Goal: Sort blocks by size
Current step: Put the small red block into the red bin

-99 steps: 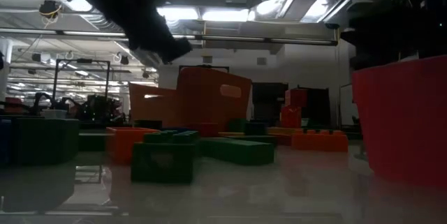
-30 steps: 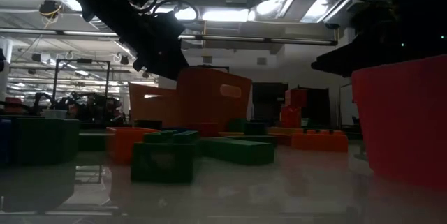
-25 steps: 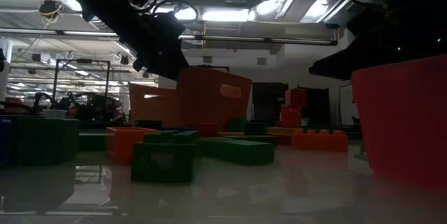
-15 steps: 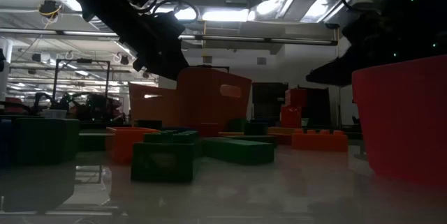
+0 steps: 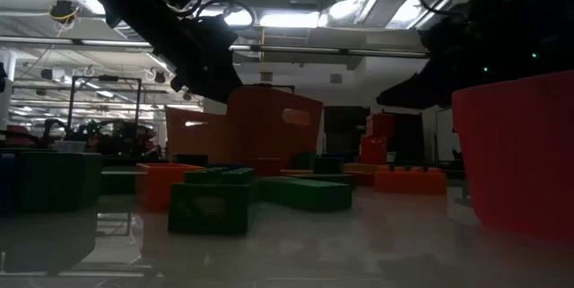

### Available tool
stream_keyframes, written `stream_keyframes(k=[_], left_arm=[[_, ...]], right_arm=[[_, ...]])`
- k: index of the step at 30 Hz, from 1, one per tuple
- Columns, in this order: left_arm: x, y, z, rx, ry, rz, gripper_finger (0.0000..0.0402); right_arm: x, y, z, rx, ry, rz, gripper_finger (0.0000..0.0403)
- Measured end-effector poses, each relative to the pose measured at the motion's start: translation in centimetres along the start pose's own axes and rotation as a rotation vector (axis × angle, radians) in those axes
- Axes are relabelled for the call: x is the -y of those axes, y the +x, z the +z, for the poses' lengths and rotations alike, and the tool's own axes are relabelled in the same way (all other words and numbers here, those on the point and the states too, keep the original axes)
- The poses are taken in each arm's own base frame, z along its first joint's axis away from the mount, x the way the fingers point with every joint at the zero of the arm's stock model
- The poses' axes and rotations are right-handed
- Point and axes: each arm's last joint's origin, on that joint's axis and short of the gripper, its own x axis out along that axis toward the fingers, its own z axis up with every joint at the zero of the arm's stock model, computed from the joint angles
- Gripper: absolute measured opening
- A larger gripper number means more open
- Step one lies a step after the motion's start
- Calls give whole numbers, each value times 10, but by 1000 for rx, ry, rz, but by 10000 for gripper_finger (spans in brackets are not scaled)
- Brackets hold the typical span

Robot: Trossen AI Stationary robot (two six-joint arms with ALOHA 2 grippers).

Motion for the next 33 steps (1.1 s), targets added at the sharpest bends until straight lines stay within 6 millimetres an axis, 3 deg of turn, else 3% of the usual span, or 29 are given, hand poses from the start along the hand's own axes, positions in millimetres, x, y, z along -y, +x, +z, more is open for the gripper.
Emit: stream_keyframes(k=[9, 33], left_arm=[[0, 0, 0, 0, -3, 0, 208], [0, 0, 0, -4, -1, 1, 208]], right_arm=[[0, 14, 3, -71, -2, 5, 214], [-1, 13, -6, -164, -3, 10, 214]])
